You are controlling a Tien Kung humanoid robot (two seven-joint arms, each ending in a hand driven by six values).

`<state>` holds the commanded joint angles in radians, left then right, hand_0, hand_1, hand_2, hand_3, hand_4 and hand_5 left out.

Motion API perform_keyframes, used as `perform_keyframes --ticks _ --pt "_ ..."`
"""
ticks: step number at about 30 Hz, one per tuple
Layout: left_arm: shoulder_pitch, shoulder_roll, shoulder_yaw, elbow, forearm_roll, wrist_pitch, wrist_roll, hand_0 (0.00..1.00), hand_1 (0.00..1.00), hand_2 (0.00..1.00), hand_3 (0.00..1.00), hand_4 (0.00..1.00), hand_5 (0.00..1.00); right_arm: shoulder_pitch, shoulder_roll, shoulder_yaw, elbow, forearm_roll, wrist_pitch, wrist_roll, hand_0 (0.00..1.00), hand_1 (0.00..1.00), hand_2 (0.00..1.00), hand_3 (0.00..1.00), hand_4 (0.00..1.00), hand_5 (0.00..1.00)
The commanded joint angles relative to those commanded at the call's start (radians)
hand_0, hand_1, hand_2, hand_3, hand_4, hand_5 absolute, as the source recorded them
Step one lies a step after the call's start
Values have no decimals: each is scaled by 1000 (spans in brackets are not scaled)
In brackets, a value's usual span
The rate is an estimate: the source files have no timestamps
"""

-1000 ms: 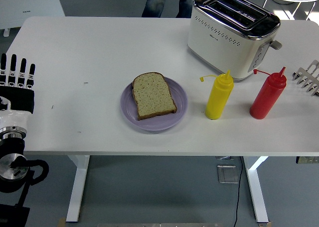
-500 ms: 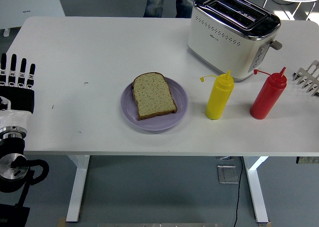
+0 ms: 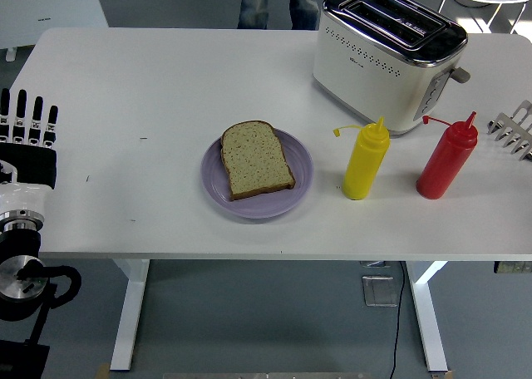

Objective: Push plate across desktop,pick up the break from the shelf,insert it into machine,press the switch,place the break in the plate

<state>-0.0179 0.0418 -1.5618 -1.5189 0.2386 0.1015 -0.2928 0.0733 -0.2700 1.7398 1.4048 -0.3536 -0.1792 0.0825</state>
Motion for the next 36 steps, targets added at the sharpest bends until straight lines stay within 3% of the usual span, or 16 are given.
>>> perform_keyframes --ticks 36 --pt "6 -1 10 0 0 0 -1 884 889 881 777 544 998 -9 2 9 0 13 -2 -2 863 790 820 802 541 570"
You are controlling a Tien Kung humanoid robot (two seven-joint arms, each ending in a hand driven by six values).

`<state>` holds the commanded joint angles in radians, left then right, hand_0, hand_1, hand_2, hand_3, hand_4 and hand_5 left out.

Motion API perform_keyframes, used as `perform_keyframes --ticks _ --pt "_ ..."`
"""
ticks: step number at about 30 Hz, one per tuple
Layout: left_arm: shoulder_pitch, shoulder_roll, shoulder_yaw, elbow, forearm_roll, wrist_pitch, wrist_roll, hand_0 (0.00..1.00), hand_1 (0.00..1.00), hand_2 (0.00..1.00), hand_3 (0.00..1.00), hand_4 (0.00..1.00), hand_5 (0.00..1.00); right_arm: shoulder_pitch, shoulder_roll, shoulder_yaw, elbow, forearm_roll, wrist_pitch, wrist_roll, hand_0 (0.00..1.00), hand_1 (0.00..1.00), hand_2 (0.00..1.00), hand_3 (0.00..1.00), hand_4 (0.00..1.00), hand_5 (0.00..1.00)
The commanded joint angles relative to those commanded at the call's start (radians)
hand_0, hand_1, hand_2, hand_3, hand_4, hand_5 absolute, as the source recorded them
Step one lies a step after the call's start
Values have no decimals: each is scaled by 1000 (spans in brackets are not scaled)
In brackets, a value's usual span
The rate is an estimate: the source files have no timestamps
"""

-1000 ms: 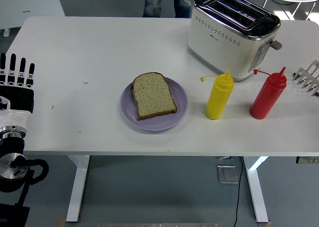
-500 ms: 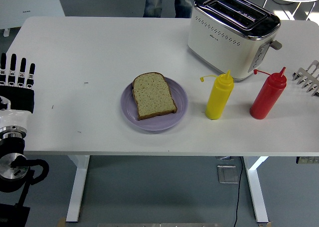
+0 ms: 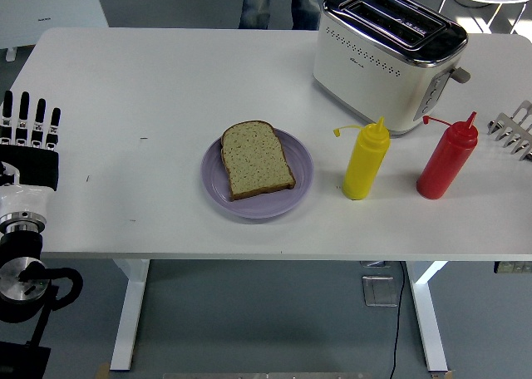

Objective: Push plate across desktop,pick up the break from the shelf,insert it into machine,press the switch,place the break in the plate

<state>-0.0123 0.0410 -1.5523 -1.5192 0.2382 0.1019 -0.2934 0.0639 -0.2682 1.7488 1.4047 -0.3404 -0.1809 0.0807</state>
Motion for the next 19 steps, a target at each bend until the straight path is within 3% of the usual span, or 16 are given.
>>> perform_keyframes --ticks 19 --pt "3 1 -1 0 1 0 0 884 889 880 778 545 998 -2 1 2 3 4 0 0 863 791 820 800 541 571"
